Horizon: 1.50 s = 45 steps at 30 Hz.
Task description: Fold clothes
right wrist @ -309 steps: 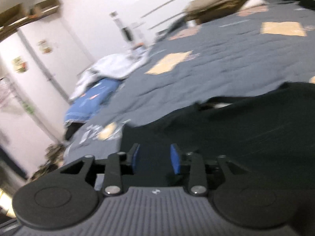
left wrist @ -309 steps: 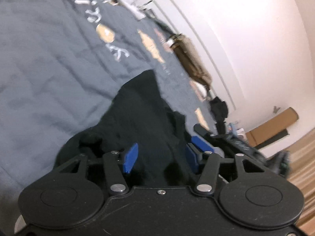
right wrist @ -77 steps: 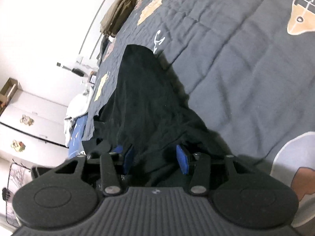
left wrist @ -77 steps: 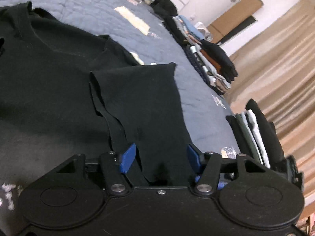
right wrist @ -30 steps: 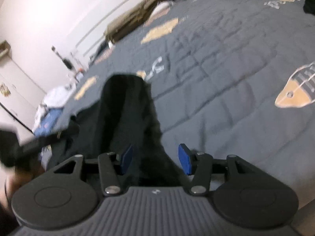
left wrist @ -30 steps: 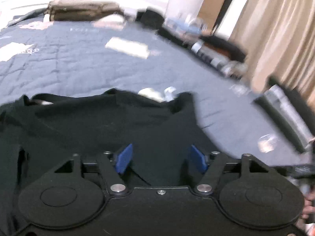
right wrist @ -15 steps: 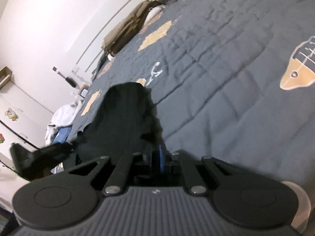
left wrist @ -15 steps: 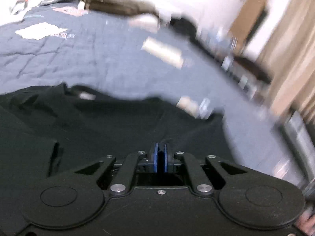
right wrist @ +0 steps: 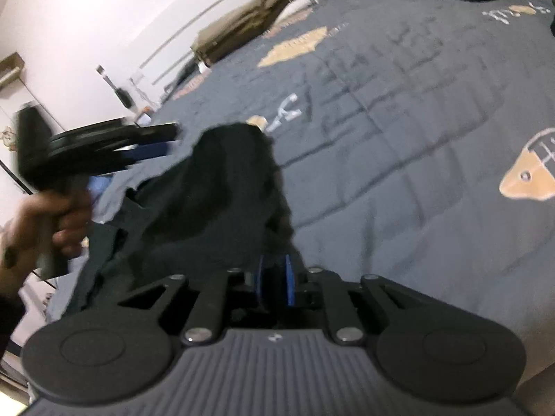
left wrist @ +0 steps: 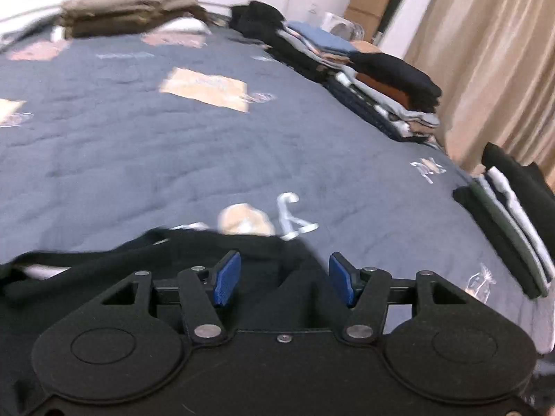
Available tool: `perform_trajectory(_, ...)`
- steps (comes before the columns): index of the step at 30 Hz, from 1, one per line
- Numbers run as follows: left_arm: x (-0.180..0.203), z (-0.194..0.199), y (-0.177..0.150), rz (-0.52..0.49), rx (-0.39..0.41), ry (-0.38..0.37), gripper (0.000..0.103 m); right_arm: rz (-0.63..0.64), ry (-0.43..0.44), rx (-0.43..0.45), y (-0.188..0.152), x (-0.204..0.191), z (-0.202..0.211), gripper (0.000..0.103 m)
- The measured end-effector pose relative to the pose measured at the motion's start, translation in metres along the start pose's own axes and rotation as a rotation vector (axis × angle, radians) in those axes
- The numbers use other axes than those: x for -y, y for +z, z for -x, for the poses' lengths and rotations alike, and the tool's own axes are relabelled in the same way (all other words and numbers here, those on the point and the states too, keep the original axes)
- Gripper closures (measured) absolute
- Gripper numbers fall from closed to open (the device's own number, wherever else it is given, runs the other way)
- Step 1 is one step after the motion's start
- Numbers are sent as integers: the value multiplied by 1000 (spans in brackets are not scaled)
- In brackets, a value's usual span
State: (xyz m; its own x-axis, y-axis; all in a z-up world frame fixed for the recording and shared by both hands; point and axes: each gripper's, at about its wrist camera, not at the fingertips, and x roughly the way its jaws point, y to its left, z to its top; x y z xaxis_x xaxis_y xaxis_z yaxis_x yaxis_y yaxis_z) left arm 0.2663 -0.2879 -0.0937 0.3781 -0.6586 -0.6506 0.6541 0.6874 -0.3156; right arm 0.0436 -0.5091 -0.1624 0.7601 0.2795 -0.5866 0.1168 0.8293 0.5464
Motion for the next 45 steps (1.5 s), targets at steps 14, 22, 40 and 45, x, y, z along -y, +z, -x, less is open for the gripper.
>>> perform_trajectory(14,30,-82,22,-75,1,-65,89,-27,-72,113,-4,3,0,98)
perform_trajectory(22,13,-34,4,-7,34,50,44,-45,-147,40,-1,22,2,94)
perform_trajectory(40,-24,42,-156,611,31,-332,46,27,92,93,-8,-18,1,67)
perform_trajectory(45,-30,22,-147,638,45,-346,59,87,125,-7,-13,-23,-11,66)
